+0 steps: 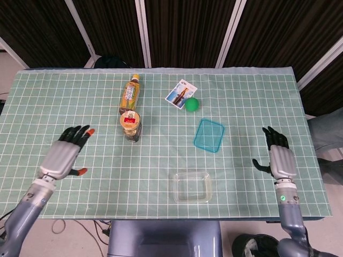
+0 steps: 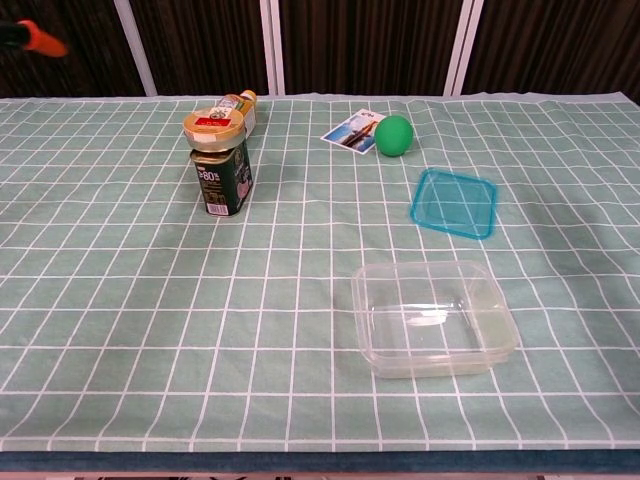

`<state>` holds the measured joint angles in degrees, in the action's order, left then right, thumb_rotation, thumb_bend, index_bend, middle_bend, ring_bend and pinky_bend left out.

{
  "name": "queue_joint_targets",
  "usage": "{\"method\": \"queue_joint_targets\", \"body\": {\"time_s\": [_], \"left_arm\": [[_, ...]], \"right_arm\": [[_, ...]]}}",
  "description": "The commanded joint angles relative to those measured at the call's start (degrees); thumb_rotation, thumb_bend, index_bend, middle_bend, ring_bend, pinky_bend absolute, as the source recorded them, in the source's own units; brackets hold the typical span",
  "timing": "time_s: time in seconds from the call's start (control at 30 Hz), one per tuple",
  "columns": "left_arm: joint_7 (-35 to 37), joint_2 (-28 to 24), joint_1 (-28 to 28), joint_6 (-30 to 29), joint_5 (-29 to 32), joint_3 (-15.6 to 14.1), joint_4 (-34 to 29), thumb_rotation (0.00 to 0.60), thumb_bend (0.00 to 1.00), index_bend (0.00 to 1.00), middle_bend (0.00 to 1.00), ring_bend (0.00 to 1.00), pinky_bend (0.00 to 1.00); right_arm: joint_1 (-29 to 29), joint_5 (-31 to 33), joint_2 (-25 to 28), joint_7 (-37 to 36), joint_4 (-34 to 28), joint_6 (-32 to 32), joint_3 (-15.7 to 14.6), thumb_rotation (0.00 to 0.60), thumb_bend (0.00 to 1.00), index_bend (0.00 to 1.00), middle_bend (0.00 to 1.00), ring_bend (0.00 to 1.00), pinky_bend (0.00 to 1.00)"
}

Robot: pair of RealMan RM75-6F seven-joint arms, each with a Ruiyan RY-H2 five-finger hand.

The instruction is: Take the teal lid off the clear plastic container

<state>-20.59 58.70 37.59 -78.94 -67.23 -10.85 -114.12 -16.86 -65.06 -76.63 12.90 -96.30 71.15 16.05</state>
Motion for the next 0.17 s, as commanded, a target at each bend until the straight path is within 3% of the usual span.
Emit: {"method": "queue_joint_targets", "body": {"time_s": [0.03, 0.17], "left_arm": [[1.86, 1.88, -10.62, -10.21, -5.47, -4.50, 6.59, 0.600, 0.00, 0.00, 0.00, 0.00, 0.08], [3.96, 3.91, -15.79, -14.97, -7.36, -4.71, 12.90, 0.600, 0.00, 0.00, 0.00, 0.00, 0.07]], "right_arm": [[4.18, -8.18, 3.44, -3.33, 1.16, 5.15, -4.92, 0.600, 0.35, 0.00, 0.00, 0.00, 0.00], [5.71, -12.46, 2.62, -4.79, 5.11, 9.06, -6.56, 0.600, 0.35, 0.00, 0.00, 0.00, 0.00]]}}
